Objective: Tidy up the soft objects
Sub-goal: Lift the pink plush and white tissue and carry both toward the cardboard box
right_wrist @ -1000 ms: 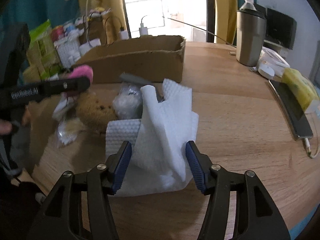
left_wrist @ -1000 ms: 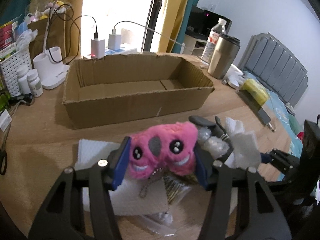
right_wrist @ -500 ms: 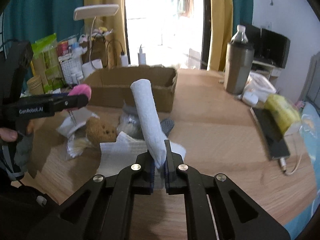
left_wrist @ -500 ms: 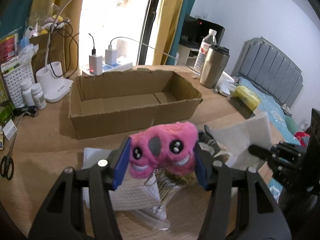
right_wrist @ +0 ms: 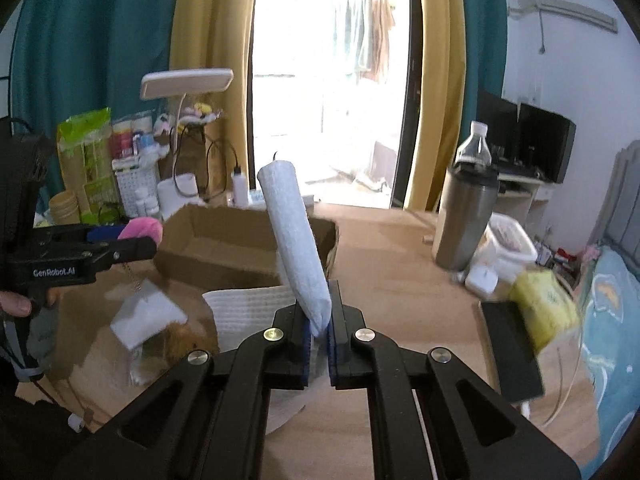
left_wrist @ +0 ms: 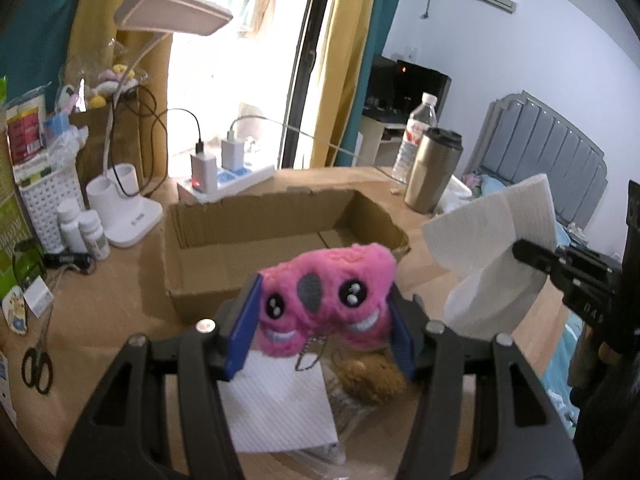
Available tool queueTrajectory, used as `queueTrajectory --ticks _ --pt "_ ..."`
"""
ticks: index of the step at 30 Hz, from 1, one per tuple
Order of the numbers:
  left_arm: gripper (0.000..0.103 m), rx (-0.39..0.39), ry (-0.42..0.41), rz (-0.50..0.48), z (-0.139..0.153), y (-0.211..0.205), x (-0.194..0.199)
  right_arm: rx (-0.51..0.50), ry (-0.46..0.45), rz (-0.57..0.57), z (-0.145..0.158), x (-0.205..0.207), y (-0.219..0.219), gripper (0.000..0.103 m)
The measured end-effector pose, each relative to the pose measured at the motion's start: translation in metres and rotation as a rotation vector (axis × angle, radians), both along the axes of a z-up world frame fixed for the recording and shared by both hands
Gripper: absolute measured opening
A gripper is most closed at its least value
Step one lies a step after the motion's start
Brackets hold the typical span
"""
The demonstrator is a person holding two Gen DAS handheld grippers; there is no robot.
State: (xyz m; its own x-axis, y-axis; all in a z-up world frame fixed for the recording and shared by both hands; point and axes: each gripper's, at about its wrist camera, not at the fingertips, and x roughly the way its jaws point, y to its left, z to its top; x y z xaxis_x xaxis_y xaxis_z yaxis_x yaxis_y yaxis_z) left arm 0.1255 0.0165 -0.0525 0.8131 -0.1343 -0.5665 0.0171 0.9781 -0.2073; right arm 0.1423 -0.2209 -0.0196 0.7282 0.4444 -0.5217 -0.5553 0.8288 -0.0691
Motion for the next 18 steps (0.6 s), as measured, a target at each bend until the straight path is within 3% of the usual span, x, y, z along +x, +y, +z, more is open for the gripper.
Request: queueTrajectory --ticks 18 --pt "0.058 -0.002 -0.032 0.036 0.014 0.026 0.026 0.032 -0.098 0.065 0.039 0.048 0.035 0.007"
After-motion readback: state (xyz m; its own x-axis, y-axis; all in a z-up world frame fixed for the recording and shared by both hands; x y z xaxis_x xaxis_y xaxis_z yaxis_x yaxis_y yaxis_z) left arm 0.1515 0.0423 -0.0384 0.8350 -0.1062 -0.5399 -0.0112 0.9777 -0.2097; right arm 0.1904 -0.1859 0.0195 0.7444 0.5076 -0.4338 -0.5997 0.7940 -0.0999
